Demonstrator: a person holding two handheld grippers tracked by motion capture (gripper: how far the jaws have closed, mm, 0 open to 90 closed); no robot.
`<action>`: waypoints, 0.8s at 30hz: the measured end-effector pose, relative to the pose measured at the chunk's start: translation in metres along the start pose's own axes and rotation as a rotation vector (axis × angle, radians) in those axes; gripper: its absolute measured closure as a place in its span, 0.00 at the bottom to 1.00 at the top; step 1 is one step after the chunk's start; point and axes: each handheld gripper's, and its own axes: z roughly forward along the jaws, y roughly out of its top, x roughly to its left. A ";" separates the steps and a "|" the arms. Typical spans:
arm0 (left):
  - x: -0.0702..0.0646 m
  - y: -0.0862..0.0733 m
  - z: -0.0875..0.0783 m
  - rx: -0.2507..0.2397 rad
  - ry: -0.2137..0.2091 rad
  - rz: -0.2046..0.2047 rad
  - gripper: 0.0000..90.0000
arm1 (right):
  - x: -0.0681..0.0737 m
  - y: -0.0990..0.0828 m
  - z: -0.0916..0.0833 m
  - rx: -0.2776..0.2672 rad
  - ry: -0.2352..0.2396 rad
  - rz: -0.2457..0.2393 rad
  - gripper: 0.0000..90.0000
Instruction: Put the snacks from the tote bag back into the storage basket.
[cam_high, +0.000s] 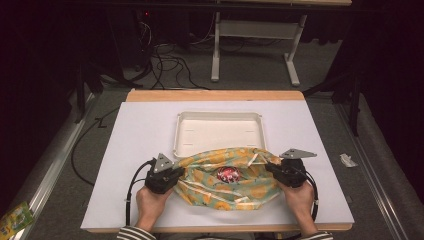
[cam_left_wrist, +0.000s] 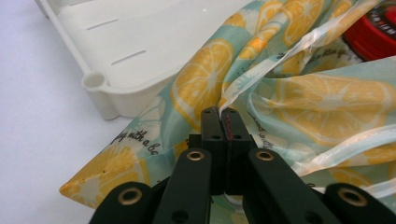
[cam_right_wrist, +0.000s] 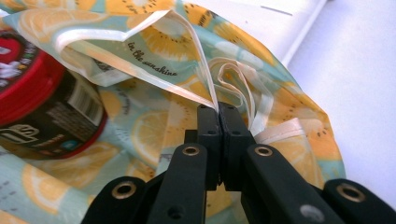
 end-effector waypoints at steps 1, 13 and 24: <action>0.000 0.000 0.001 0.005 0.001 -0.001 1.00 | -0.001 0.000 0.001 0.003 0.000 0.000 1.00; 0.001 -0.001 0.007 0.048 0.015 -0.007 0.96 | -0.001 -0.011 0.013 0.047 -0.001 0.001 1.00; -0.013 0.001 -0.023 -0.001 -0.005 -0.006 0.74 | 0.007 -0.014 0.009 0.039 0.006 -0.024 1.00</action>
